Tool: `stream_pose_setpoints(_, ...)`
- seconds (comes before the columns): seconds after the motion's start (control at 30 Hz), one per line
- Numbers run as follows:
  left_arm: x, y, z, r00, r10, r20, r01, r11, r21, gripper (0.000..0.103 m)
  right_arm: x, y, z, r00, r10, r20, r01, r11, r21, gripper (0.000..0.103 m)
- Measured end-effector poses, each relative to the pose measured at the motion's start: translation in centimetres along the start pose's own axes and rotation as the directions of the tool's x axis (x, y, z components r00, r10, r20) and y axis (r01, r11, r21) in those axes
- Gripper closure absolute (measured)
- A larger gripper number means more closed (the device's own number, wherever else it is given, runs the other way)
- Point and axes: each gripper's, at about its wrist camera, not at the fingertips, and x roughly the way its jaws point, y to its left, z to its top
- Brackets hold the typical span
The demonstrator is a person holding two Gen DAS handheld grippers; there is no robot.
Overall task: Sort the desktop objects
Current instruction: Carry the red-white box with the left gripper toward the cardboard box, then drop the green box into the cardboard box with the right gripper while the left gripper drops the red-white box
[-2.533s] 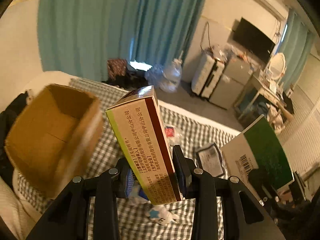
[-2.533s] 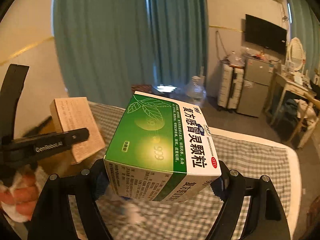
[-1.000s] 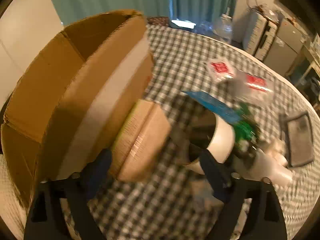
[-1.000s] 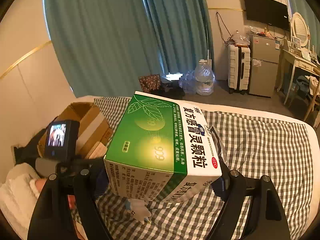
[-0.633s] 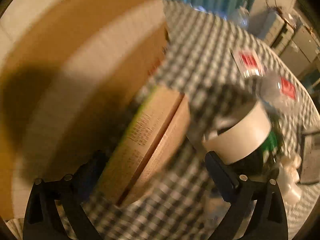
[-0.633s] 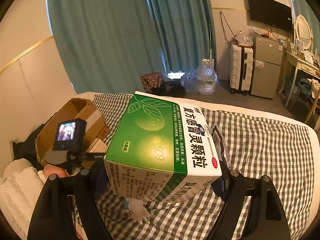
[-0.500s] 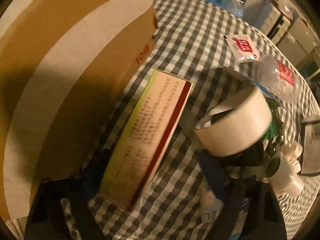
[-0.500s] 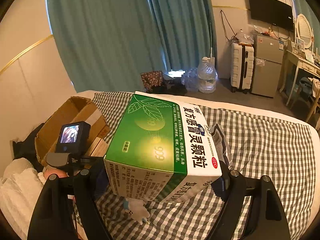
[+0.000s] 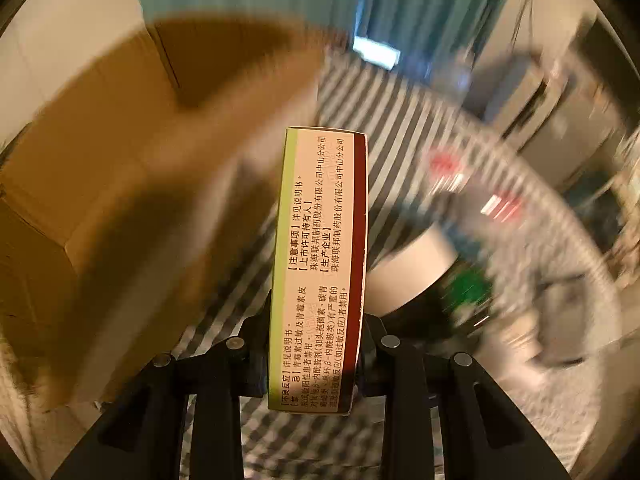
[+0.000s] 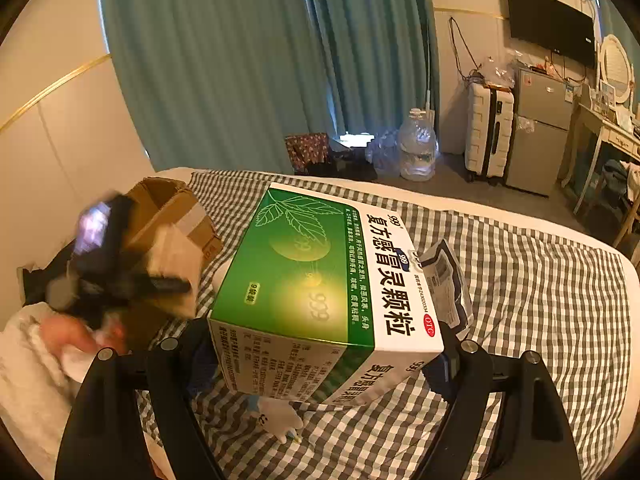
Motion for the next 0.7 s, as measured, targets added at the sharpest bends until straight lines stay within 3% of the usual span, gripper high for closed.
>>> stream_pose_setpoints(0.1,-4.7,0.1,1.2,0.99,-0.066,0.128,0.064,0.998,0.015,0.074,-0.3,0.6,0.0,1.0,0.005,0.008,-0.005,1.0,-0.017,0.021)
stream_pose_setpoints(0.2,-7.8,0.1,1.9,0.981,-0.073,0.18,0.061,0.996,0.071,0.074,-0.5,1.1,-0.2,1.0,0.009,0.01,-0.009,1.0,-0.03,0.021)
stream_pose_setpoints(0.3,-9.6,1.2,2.3,0.976,-0.066,0.207,0.049,0.995,0.089,0.074,-0.7,1.6,-0.4,1.0,0.013,0.015,-0.013,0.999,-0.043,0.021)
stream_pose_setpoints(0.43,-10.2,2.2,4.0,0.968,-0.105,0.228,0.098,0.994,0.041,0.074,-0.5,3.0,0.1,1.0,0.022,-0.008,-0.023,0.998,-0.058,0.021)
stream_pose_setpoints(0.7,-10.9,7.2,5.6,0.961,-0.067,0.267,0.083,0.996,-0.046,0.073,1.0,10.9,4.7,0.981,0.191,0.023,-0.19,0.98,-0.057,0.021)
